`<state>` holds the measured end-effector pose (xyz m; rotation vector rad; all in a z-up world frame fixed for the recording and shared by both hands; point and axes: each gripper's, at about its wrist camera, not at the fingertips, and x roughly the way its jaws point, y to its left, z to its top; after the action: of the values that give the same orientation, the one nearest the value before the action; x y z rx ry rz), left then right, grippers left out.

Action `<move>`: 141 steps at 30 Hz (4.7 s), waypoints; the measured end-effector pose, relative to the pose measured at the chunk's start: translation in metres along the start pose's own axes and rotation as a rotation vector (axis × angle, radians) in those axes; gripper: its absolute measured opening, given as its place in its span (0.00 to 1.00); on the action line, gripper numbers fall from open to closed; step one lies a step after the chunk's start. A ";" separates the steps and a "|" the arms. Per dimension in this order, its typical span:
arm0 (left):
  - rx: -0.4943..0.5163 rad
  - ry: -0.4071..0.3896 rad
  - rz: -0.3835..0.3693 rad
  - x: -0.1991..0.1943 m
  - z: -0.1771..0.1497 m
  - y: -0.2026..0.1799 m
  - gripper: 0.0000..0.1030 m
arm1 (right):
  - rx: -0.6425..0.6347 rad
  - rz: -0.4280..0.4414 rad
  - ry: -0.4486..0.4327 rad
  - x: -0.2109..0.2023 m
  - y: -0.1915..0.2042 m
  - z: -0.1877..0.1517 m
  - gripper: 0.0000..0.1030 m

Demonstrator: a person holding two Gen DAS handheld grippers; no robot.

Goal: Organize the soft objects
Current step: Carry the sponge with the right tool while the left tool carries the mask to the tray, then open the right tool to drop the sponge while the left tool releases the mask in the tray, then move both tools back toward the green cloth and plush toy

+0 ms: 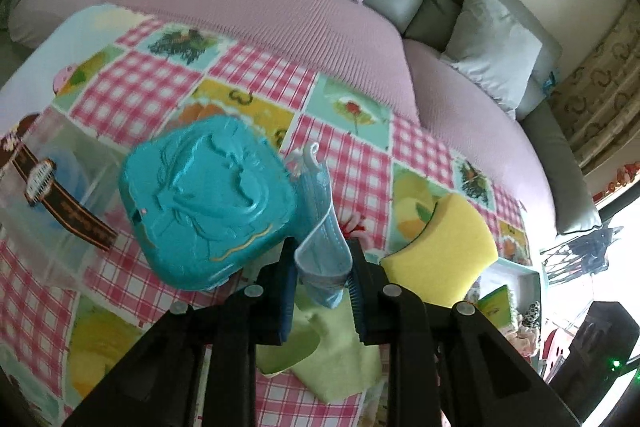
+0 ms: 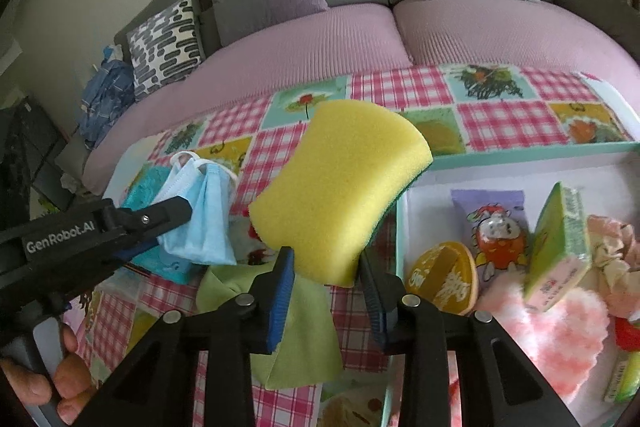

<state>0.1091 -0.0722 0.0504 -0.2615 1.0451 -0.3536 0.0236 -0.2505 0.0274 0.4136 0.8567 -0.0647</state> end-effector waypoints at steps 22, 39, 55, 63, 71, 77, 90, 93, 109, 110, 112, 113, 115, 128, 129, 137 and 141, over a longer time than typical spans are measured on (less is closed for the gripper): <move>0.136 -0.137 -0.131 -0.064 0.002 -0.054 0.24 | 0.059 -0.048 -0.128 -0.067 -0.033 0.009 0.34; 0.311 -0.102 -0.283 -0.062 -0.030 -0.135 0.24 | 0.210 -0.172 -0.219 -0.122 -0.122 0.001 0.34; 0.269 0.072 -0.391 0.018 -0.055 -0.158 0.24 | 0.310 -0.217 -0.132 -0.102 -0.175 -0.013 0.34; 0.208 0.156 -0.338 0.055 -0.061 -0.146 0.24 | 0.327 -0.226 -0.088 -0.083 -0.180 -0.016 0.35; 0.211 0.193 -0.289 0.071 -0.066 -0.144 0.24 | 0.334 -0.237 -0.074 -0.078 -0.183 -0.015 0.36; 0.232 0.194 -0.251 0.064 -0.059 -0.148 0.25 | 0.325 -0.255 -0.069 -0.081 -0.180 -0.013 0.39; 0.275 0.129 -0.147 0.029 -0.044 -0.148 0.49 | 0.316 -0.286 -0.064 -0.094 -0.175 -0.011 0.54; 0.301 0.091 -0.060 0.021 -0.041 -0.147 0.54 | 0.304 -0.291 -0.058 -0.095 -0.172 -0.011 0.56; 0.323 0.067 0.217 0.035 -0.041 -0.116 0.89 | 0.269 -0.343 -0.056 -0.094 -0.167 -0.010 1.00; 0.318 0.065 0.223 0.034 -0.041 -0.112 0.89 | 0.267 -0.345 -0.055 -0.093 -0.166 -0.010 1.00; 0.309 0.059 0.235 0.032 -0.039 -0.107 0.89 | 0.262 -0.347 -0.053 -0.093 -0.164 -0.010 1.00; 0.306 0.055 0.241 0.032 -0.038 -0.105 0.89 | 0.258 -0.348 -0.055 -0.093 -0.162 -0.010 1.00; 0.299 0.045 0.258 0.029 -0.037 -0.098 0.89 | 0.251 -0.348 -0.053 -0.092 -0.159 -0.009 1.00; 0.183 0.006 0.300 0.005 -0.027 -0.047 0.89 | 0.161 -0.351 -0.030 -0.092 -0.116 -0.002 1.00; 0.179 0.008 0.304 0.003 -0.027 -0.043 0.89 | 0.148 -0.341 -0.028 -0.091 -0.111 -0.002 1.00; 0.177 0.038 0.318 -0.003 -0.030 -0.027 0.89 | 0.079 -0.295 0.002 -0.079 -0.068 -0.006 1.00; 0.182 0.063 0.318 -0.002 -0.035 -0.022 0.89 | 0.066 -0.280 0.032 -0.071 -0.055 -0.012 1.00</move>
<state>0.0737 -0.0934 0.0433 0.0802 1.0895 -0.1689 -0.0443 -0.3045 0.0552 0.3550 0.9412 -0.3465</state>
